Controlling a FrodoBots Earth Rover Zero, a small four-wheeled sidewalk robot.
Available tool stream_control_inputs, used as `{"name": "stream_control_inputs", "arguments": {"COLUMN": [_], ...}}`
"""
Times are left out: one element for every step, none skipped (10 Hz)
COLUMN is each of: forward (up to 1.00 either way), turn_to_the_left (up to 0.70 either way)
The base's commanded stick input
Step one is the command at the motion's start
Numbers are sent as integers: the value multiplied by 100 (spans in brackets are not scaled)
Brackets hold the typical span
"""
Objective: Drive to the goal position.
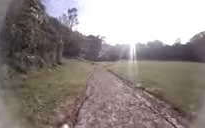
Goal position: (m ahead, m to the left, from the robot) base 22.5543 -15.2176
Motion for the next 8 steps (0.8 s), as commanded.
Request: {"name": "stream_control_inputs", "arguments": {"forward": [85, 85, 85, 85, 85, 85, 85, 85], "turn_to_the_left": [0, 0, 0, 0, 0, 0, 0, 0]}}
